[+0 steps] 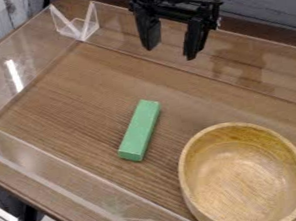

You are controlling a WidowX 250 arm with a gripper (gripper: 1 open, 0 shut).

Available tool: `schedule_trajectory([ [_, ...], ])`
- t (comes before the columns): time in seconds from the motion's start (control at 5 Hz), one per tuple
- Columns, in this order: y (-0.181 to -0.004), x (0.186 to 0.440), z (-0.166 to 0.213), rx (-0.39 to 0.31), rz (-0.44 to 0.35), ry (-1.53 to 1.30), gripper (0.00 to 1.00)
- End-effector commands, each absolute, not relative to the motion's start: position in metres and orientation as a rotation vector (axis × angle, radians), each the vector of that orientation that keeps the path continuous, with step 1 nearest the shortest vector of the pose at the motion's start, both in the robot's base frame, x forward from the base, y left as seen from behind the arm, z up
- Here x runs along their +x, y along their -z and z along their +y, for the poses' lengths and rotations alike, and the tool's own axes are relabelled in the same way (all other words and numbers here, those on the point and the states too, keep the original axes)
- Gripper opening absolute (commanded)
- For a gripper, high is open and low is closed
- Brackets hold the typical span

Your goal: Put the green block in the brown bowl

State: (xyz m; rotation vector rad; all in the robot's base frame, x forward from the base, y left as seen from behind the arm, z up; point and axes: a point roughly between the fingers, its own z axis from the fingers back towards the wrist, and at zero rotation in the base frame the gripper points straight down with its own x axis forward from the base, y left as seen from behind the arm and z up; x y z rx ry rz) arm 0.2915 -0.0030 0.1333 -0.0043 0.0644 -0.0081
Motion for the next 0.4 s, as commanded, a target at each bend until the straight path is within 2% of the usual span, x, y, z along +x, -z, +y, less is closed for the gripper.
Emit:
schedule_trajectory([
  [0.0,-0.121,0.275,0.006,-0.013,0.066,-0.035,1.0],
  [0.2,-0.107,0.246,0.017,-0.022,0.049,-0.085,1.0],
])
